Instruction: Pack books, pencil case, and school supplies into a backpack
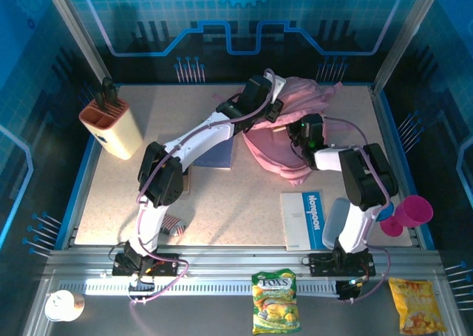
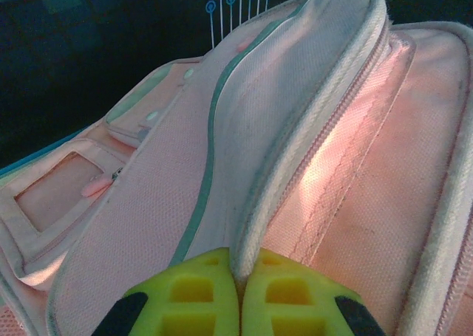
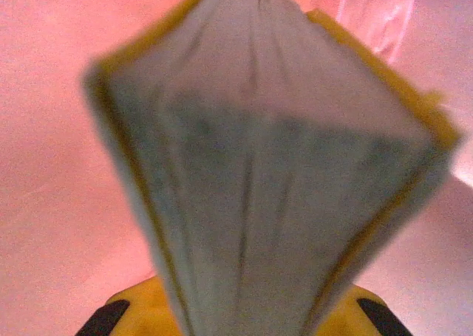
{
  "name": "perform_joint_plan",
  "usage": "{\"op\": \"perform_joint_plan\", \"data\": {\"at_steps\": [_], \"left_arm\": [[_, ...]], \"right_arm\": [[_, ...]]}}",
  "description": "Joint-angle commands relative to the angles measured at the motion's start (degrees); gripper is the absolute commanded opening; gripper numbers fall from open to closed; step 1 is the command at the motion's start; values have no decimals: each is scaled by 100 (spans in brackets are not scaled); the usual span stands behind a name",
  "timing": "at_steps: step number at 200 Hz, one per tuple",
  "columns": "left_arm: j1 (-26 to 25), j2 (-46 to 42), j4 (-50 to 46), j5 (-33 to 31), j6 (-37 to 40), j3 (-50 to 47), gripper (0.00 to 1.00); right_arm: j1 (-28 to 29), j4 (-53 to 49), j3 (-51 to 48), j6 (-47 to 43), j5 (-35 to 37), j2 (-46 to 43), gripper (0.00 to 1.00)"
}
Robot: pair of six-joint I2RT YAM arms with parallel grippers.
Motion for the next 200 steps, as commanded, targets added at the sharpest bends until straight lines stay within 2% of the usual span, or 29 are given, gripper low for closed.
{"op": "perform_joint_plan", "data": {"at_steps": [1, 31, 57, 119, 145, 180, 189, 200], "left_arm": [[13, -184, 621, 53, -189, 436, 0], [36, -171, 566, -28, -225, 460, 0], [131, -21, 251, -53, -406, 800, 0], [258, 179, 147, 68, -558, 724, 0], [281, 299, -15, 211, -605, 693, 0], [282, 356, -371, 531, -952, 647, 0], [270, 344, -433, 678, -1049, 586, 6], [267, 295, -533, 793, -1183, 482, 20]], "right_arm": [[75, 32, 451, 90, 131, 230, 20], [0, -2092, 1188, 43, -344, 217, 45], [-36, -2527, 1056, -83, -560, -62, 59], [-17, -2193, -672, -622, -1125, -1688, 65], [202, -3070, -1093, -1090, -891, -2740, 70], [476, -4368, -1481, -1606, -25, -4208, 75], [508, -4718, -1507, -1721, 148, -4539, 75], [576, -5219, -1469, -1888, 367, -4878, 76]]}}
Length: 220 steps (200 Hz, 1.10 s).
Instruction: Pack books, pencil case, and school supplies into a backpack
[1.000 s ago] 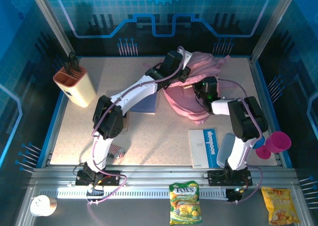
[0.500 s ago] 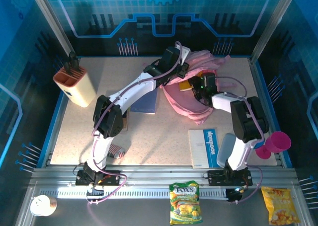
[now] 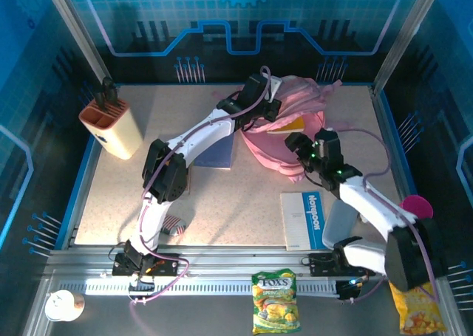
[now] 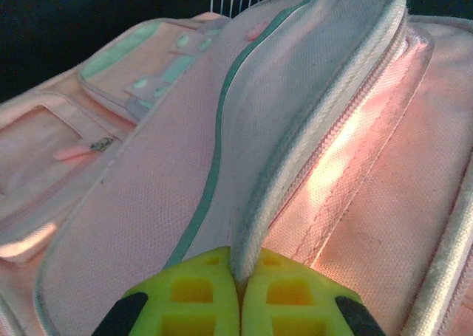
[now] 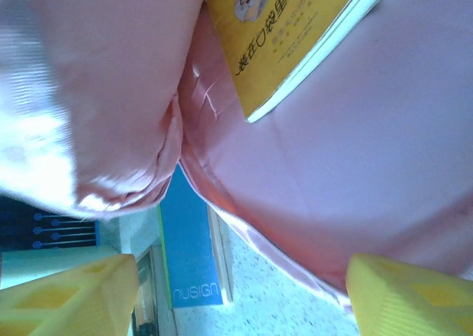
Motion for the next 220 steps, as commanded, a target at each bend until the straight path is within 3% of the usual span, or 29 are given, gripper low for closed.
{"op": "perform_joint_plan", "data": {"at_steps": [1, 28, 56, 109, 168, 220], "left_arm": [[84, -74, -46, 383, -510, 77, 21], [84, -392, -94, 533, -951, -505, 50], [143, -1009, 303, 672, -1355, -1538, 68], [634, -2334, 935, 604, -1970, -3654, 81], [1259, -3483, 1068, 369, -2103, -5245, 92], [1422, -3907, 988, 163, -1990, -5599, 94]], "right_arm": [[134, -1414, -72, -584, 757, -656, 76], [340, -2692, 26, -918, 968, -1160, 77], [737, -3490, -102, -993, 881, -1212, 77], [1930, -3580, -232, -966, 757, -197, 76], [2323, -3042, -40, -1290, 211, 1122, 76], [2501, -2197, 280, -1621, -485, 2003, 75]]}}
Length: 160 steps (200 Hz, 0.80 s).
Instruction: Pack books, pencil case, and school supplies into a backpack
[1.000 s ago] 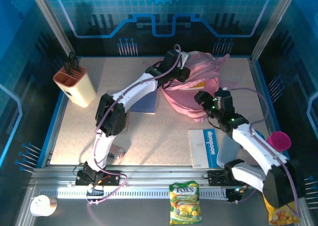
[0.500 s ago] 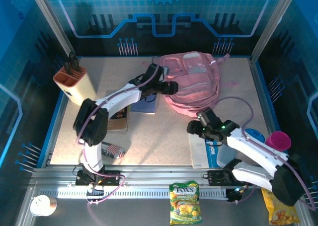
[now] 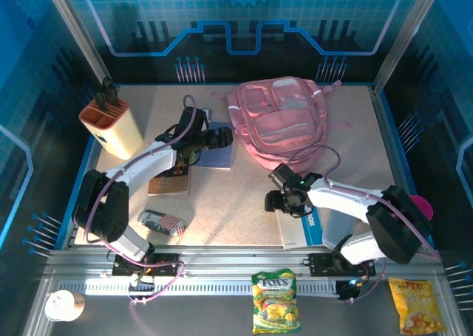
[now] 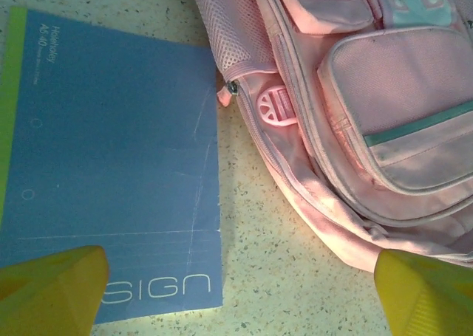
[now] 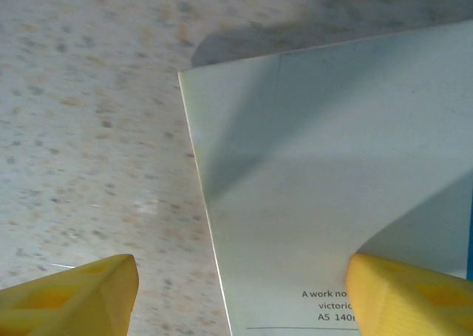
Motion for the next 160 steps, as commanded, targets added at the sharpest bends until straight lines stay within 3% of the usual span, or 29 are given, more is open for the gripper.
{"op": "perform_joint_plan", "data": {"at_steps": [1, 36, 81, 125, 160], "left_arm": [[96, -299, 106, -147, 21, -129, 94], [161, -489, 19, -159, -14, -265, 94], [286, -689, -102, 73, -382, -567, 99], [506, -728, -77, 1204, -778, -824, 99], [414, -516, 26, 2133, -1083, -1029, 95]], "right_arm": [[126, 750, 118, -214, -706, 427, 75], [129, 1536, 765, -448, -1122, 1186, 74], [57, 1580, 1911, -606, -1217, 2104, 67], [-414, 1585, 1483, -907, -1296, 1044, 64], [-504, 839, 1140, -999, -599, 633, 62]]}}
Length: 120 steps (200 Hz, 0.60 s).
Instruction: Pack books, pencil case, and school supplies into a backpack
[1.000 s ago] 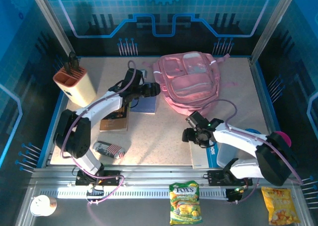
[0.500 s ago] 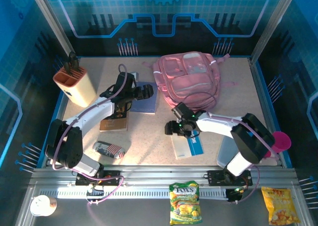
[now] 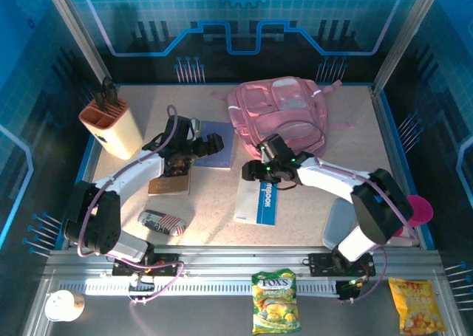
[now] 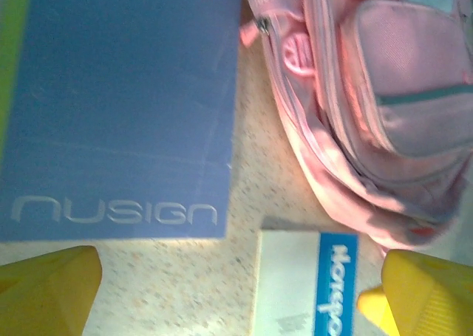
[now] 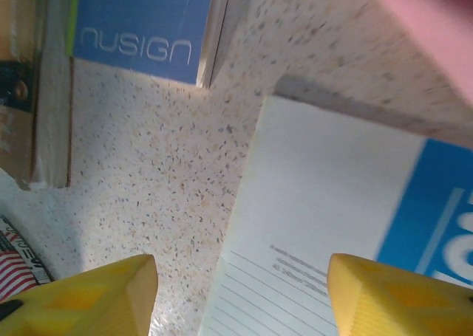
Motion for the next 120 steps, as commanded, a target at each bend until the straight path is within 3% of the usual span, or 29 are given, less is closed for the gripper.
{"op": "perform_joint_plan", "data": {"at_steps": [1, 58, 120], "left_arm": [[-85, 47, 50, 955, -348, -175, 95], [-928, 646, 83, 1141, -582, -345, 94], [-1279, 1210, 70, 1234, -681, -234, 71]], "right_arm": [[-18, -632, -221, -177, 472, -154, 62], [-61, -518, -620, 287, 517, -34, 58], [-73, -224, -643, 435, 167, 352, 53]]}}
